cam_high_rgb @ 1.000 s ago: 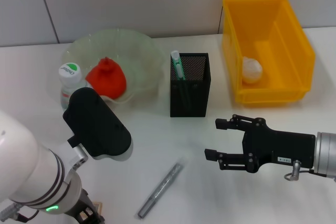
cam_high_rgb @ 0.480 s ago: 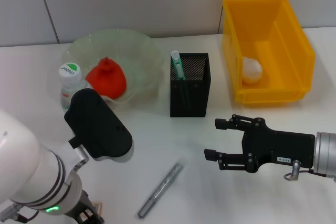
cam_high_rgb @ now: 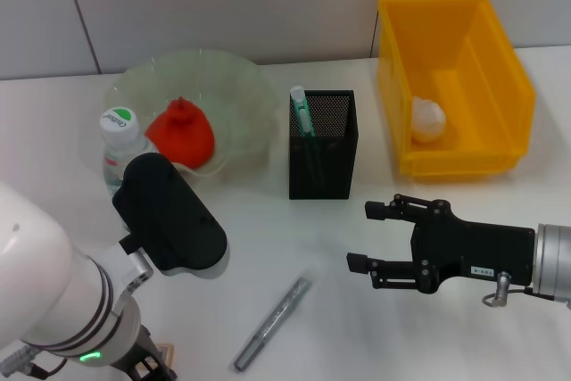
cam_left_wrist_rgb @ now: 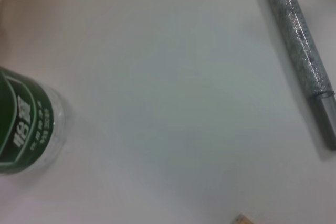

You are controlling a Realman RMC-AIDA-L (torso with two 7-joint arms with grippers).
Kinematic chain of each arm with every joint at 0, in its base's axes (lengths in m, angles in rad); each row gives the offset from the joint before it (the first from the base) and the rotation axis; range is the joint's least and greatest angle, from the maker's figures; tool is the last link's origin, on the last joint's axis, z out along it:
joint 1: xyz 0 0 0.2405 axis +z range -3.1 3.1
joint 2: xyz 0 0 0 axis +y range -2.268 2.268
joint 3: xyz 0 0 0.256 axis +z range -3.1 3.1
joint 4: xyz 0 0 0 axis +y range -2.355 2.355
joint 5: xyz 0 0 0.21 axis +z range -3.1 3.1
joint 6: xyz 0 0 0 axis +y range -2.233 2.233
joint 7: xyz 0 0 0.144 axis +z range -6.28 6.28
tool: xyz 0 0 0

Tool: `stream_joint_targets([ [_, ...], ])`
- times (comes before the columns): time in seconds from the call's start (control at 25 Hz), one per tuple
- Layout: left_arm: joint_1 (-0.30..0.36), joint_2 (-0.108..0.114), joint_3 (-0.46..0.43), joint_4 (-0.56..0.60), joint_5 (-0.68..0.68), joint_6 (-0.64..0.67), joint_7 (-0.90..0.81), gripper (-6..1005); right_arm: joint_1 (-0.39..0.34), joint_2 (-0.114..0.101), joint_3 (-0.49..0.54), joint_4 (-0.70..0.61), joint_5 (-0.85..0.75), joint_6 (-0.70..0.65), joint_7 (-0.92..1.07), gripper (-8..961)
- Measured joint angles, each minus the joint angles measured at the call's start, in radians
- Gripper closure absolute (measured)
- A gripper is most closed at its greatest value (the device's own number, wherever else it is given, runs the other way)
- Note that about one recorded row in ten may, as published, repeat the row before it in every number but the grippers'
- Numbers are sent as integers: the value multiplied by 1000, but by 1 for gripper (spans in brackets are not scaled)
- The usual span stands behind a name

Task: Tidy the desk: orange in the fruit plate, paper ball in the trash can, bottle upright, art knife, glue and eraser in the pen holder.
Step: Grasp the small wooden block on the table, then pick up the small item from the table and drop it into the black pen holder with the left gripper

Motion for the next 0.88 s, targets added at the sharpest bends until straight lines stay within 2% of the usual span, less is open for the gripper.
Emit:
stream_joint_targets([
  [0.4,-3,0,1,-8,4,-2,-2,456,1,0,0,2,1,-2,0,138],
  [0.68,-3,0,1,-11,9,-3,-7,534,2,0,0,2,1,-2,0,138],
  [0.88,-3,0,2,-8,18,-5,-8,547,-1,0,0,2,1,-4,0,138],
])
